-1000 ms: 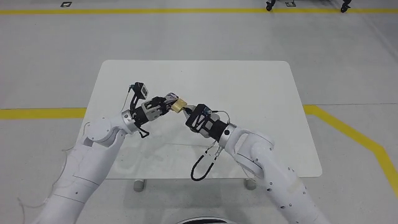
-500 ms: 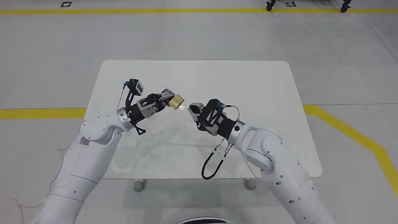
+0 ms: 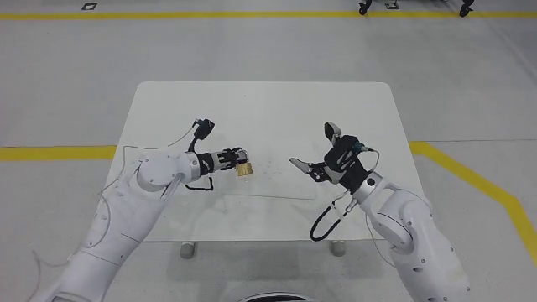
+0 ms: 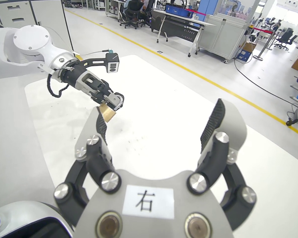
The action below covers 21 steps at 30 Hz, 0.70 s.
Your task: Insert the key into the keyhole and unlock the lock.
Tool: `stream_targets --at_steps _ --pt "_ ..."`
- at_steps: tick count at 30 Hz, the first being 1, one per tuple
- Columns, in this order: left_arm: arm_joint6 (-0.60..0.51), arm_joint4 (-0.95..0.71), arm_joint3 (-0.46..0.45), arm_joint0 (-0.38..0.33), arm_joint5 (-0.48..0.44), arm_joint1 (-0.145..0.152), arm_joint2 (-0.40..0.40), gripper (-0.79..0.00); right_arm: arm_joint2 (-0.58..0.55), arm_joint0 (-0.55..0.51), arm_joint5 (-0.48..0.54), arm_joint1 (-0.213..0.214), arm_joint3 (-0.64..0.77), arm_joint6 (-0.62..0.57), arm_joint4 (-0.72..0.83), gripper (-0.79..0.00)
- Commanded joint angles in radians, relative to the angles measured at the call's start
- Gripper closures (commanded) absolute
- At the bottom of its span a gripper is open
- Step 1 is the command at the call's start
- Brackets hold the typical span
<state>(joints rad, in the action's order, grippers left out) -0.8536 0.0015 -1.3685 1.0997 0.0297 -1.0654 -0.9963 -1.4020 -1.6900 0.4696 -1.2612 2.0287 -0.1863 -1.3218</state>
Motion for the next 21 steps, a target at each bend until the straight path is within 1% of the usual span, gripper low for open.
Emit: stream_targets --at_steps 1,2,3,4,5,7,9,13,15,17,21 --pt "0.009 0.046 0.027 -0.029 0.034 -0.010 0.039 0.000 0.002 0.002 0.000 0.000 -0.001 0.000 0.000 -0.785" --pt "0.009 0.055 0.040 -0.038 0.048 -0.014 0.054 0.000 0.002 0.002 0.000 0.000 -0.001 0.000 0.000 -0.785" --pt "0.009 0.061 0.049 -0.049 0.056 -0.018 0.065 -0.283 0.002 0.002 0.000 0.000 -0.001 0.000 0.000 -0.785" --pt "0.010 0.066 0.059 -0.056 0.061 -0.022 0.074 -0.634 0.002 0.002 0.000 0.000 -0.001 0.000 0.000 -0.785" --pt "0.011 0.066 0.067 -0.062 0.065 -0.024 0.080 -0.785 0.002 0.002 0.000 0.000 -0.001 0.000 0.000 -0.785" --pt "0.009 0.046 0.078 -0.069 0.062 -0.029 0.081 -0.785 0.002 0.002 0.000 0.000 -0.001 0.000 0.000 -0.785" --pt "-0.012 -0.005 0.083 -0.068 0.047 -0.029 0.065 -0.785 0.002 0.002 0.000 0.000 -0.001 0.000 0.000 -0.785" --pt "-0.067 -0.140 0.075 -0.039 -0.002 -0.018 -0.012 -0.785 0.002 0.002 0.000 0.000 -0.001 0.000 0.000 -0.785" --pt "-0.094 -0.222 0.058 -0.010 -0.042 -0.007 -0.074 -0.785 0.002 0.002 0.000 0.000 -0.001 0.000 0.000 -0.785" --pt "-0.102 -0.280 0.030 0.026 -0.087 0.009 -0.154 -0.785 0.002 0.002 0.000 0.000 -0.001 0.000 0.000 -0.785" --pt "-0.047 -0.316 -0.071 0.130 -0.185 0.044 -0.346 -0.785 0.002 0.002 0.000 0.000 -0.001 0.000 0.000 -0.785"
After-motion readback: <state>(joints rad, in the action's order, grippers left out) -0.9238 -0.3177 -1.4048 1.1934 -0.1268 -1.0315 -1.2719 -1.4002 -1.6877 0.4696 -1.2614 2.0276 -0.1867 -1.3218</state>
